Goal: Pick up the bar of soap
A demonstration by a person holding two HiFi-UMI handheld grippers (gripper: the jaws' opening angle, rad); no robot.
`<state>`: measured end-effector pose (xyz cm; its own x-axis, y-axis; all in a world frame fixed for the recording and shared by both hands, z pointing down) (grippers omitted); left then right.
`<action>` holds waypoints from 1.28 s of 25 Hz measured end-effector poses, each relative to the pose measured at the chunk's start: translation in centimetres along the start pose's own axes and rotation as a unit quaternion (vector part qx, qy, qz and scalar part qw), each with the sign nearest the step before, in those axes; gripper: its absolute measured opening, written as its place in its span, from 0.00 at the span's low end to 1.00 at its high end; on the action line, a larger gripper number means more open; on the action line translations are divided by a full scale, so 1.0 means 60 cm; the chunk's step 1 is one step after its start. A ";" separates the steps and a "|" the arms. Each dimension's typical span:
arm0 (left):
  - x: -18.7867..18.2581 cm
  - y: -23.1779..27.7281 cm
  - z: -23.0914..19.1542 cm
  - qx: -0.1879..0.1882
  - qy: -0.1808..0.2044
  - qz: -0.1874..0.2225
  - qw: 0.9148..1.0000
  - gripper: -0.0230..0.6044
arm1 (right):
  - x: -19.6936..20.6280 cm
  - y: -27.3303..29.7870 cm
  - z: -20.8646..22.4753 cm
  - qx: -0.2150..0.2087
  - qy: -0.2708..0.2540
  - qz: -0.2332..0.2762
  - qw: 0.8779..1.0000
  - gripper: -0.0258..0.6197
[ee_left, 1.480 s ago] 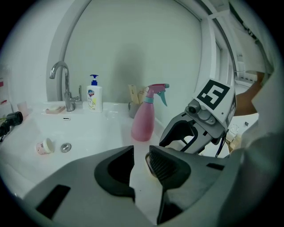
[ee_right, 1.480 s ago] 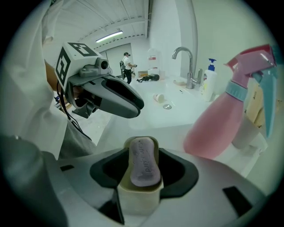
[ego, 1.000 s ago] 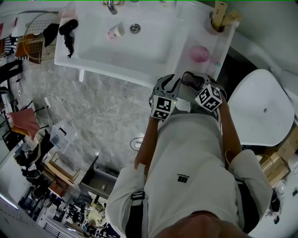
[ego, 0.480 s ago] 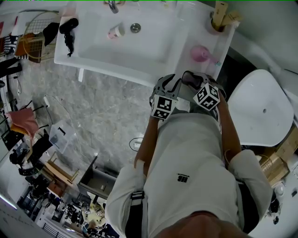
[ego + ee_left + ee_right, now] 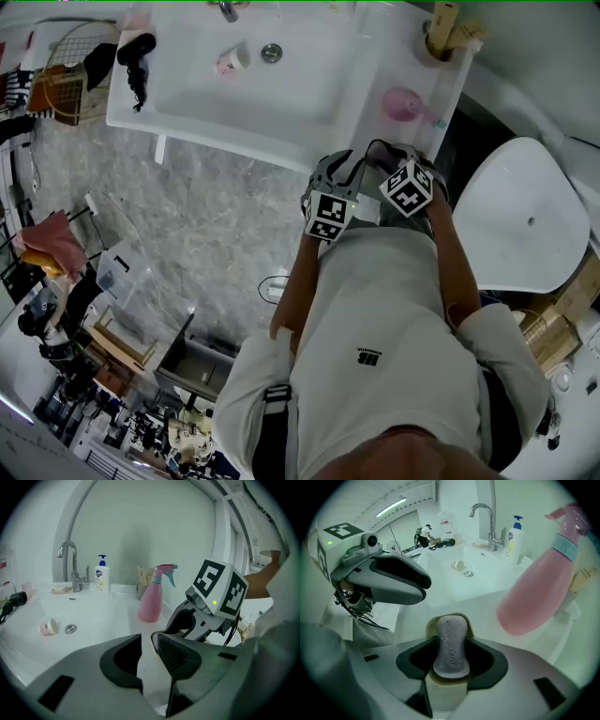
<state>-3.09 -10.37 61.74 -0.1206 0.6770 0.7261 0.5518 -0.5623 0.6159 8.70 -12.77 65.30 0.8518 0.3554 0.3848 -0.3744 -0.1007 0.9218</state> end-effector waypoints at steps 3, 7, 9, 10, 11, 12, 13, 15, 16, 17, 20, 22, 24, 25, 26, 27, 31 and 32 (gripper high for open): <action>0.003 0.001 0.004 0.002 0.002 0.001 1.000 0.23 | 0.004 0.002 -0.002 0.009 0.017 0.008 1.000 0.35; -0.001 -0.007 0.004 0.002 0.006 0.005 1.000 0.23 | 0.002 -0.002 -0.008 0.012 0.042 0.005 0.999 0.35; -0.003 -0.010 0.002 0.001 0.007 0.006 1.000 0.23 | 0.003 -0.005 -0.008 0.010 0.062 0.014 0.998 0.35; -0.003 -0.012 0.001 0.000 0.008 0.006 1.000 0.23 | 0.004 -0.006 -0.007 0.008 0.074 0.020 0.997 0.34; -0.003 -0.012 0.001 0.000 0.008 0.006 1.000 0.23 | 0.006 -0.006 -0.007 0.005 0.087 0.026 0.996 0.34; -0.002 -0.013 0.000 -0.001 0.009 0.005 1.000 0.23 | 0.008 -0.006 -0.006 0.002 0.100 0.031 0.995 0.34; 0.000 -0.013 0.000 -0.001 0.009 0.004 1.000 0.23 | 0.011 -0.006 -0.005 -0.001 0.112 0.036 0.993 0.34; 0.004 -0.014 0.000 -0.001 0.010 0.002 1.000 0.23 | 0.015 -0.004 -0.004 -0.010 0.132 0.044 0.990 0.34; 0.005 -0.014 0.000 -0.001 0.010 0.002 1.000 0.23 | 0.017 -0.005 -0.004 -0.013 0.139 0.047 0.989 0.34; 0.005 -0.015 0.000 -0.001 0.010 0.001 1.000 0.23 | 0.017 -0.005 -0.004 -0.015 0.143 0.048 0.988 0.34; 0.005 -0.016 0.001 0.001 0.012 -0.001 1.000 0.23 | 0.018 -0.006 -0.006 -0.019 0.149 0.052 0.987 0.34; 0.006 -0.017 0.000 0.001 0.014 -0.002 1.000 0.23 | 0.019 -0.006 -0.008 -0.024 0.158 0.058 0.985 0.34; 0.007 -0.016 -0.001 0.002 0.016 -0.002 1.000 0.23 | 0.023 -0.005 -0.008 -0.030 0.169 0.066 0.983 0.34; 0.008 -0.015 -0.001 0.002 0.017 -0.002 1.000 0.23 | 0.025 -0.005 -0.009 -0.032 0.174 0.069 0.982 0.33; 0.009 -0.015 -0.001 0.003 0.018 -0.003 1.000 0.23 | 0.026 -0.005 -0.009 -0.034 0.177 0.073 0.981 0.33; 0.009 -0.015 -0.002 0.004 0.019 -0.003 1.000 0.23 | 0.027 -0.005 -0.009 -0.036 0.180 0.076 0.980 0.33; 0.010 -0.015 -0.003 0.004 0.021 -0.005 1.000 0.23 | 0.030 -0.006 -0.008 -0.047 0.197 0.088 0.975 0.33; 0.010 -0.015 -0.003 0.005 0.022 -0.006 1.000 0.23 | 0.031 -0.007 -0.007 -0.049 0.203 0.092 0.974 0.33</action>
<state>-3.84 -9.56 61.67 -0.1639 0.6617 0.7317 0.5586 -0.5491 0.6217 10.28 -11.65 65.62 0.5602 0.6796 0.4736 -0.5564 -0.1148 0.8229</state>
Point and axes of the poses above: the fingertips, and each gripper's own axes: y forward along the fingers, z to its right, x out of its underside, the point moved 7 cm from there along -y, backward along the fingers, and after that the axes turned 10 degrees about -y, right-handed, at the moved point
